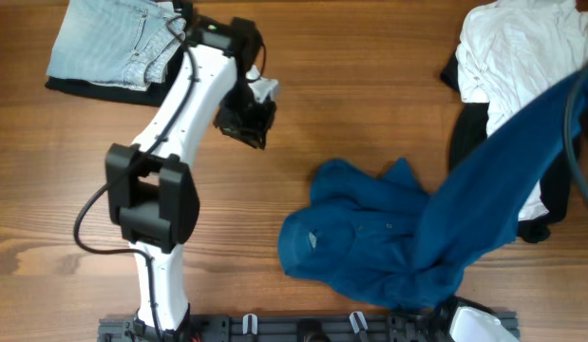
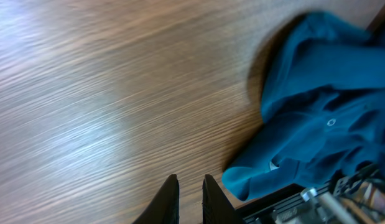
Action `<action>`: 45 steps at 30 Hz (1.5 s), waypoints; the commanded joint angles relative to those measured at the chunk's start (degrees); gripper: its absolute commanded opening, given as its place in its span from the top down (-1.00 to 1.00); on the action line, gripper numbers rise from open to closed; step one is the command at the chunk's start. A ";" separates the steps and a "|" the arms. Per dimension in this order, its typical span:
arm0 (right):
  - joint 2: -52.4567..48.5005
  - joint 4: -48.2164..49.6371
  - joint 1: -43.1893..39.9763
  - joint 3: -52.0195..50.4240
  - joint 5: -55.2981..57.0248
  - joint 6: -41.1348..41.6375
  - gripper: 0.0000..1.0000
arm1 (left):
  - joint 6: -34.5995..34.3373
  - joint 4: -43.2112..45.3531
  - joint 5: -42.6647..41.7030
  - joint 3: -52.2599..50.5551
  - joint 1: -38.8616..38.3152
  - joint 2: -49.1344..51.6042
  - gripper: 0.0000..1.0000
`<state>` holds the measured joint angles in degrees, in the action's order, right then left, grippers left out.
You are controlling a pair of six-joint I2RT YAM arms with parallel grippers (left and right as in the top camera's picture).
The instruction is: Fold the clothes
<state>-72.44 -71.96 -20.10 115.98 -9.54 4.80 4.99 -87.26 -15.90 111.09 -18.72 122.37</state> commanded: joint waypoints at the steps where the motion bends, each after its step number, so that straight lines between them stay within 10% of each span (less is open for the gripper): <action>1: -7.54 0.31 -0.24 -1.27 -3.89 -1.97 0.91 | 3.87 -0.31 -1.20 0.17 -2.08 0.61 0.72; 6: -18.91 2.43 -0.24 -1.27 -6.29 -2.49 0.91 | 6.93 -0.63 -4.76 0.13 -4.00 0.61 0.63; 14: -21.49 5.07 -0.24 -1.27 -6.86 -2.49 0.91 | 4.61 14.51 -7.69 -6.91 -16.85 0.68 -0.59; 29: -21.49 5.01 -0.24 -1.27 -6.86 -3.34 0.91 | -4.22 34.86 16.83 -18.12 -25.18 0.83 -0.66; 31: -21.49 5.01 -0.24 -1.27 -6.86 -3.32 0.91 | -4.20 35.67 15.21 -18.32 -25.57 1.05 -0.54; 37: -21.49 4.90 -0.24 -1.27 -6.86 -3.32 0.91 | -4.24 35.36 12.52 -18.53 -26.45 1.20 0.87; 45: -21.49 4.79 -0.24 -1.27 -6.88 -3.32 0.91 | -8.28 30.60 20.33 -18.51 -14.08 0.94 0.92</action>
<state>-93.91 -67.26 -20.10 114.59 -15.07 2.26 -1.08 -55.16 -0.38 93.10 -40.97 123.33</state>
